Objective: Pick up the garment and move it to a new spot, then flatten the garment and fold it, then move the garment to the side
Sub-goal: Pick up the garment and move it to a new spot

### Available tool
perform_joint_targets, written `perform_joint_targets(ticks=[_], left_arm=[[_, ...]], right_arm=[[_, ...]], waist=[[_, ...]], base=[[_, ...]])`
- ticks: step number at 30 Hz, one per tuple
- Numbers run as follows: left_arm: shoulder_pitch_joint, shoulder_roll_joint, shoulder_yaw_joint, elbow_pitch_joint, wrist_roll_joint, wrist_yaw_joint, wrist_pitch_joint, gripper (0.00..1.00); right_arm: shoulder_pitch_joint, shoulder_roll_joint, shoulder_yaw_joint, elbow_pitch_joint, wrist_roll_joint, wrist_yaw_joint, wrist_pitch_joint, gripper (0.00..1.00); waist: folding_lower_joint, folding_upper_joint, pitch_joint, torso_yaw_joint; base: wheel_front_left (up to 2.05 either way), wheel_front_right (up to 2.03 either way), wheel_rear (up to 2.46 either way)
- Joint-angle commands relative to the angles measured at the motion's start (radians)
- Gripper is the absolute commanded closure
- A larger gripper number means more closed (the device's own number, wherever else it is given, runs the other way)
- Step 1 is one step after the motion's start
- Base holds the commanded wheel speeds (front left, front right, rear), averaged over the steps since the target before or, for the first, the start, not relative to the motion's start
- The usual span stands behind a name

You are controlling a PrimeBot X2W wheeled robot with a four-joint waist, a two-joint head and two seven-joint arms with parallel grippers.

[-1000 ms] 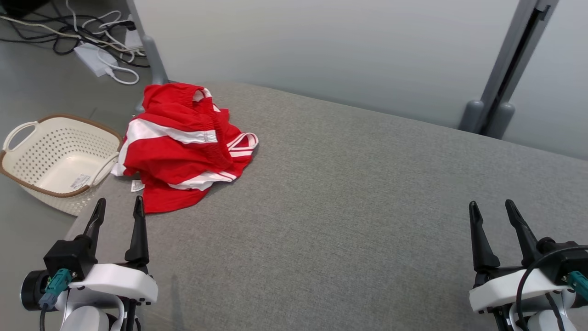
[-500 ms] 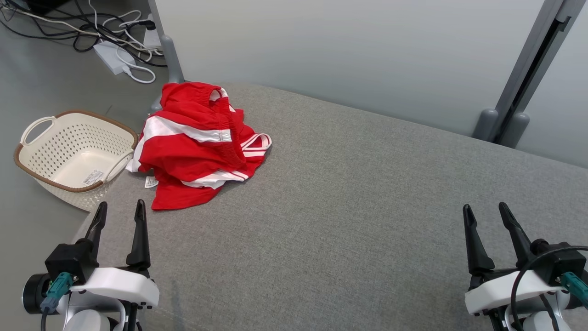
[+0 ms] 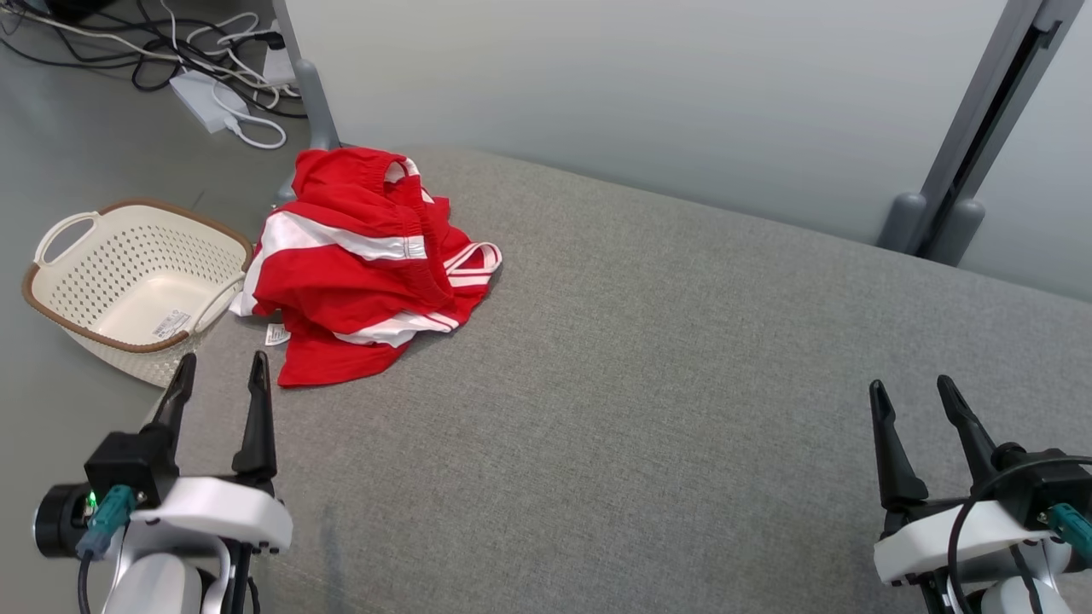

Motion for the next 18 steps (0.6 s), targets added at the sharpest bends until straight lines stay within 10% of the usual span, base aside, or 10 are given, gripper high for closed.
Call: perform_joint_targets(ticks=[1,18], left_arm=[[-0.028,0.008,-0.002,-0.005,0.012,0.008,-0.002,0.00],[-0.394,0.073,-0.025,0.227,0.019,-0.006,0.086,0.00]], right_arm=[[-0.005,-0.010,-0.001,-0.004,-0.008,0.002,-0.005,0.00],[-0.132,-0.102,0.043,-0.003,-0.041,0.002,-0.001,0.00]], waist=[[0.0000,0.0000,0.012,-0.004],[0.0000,0.0000,0.213,-0.131]], base=[[0.00,0.00,0.00],[0.00,0.00,0.00]])
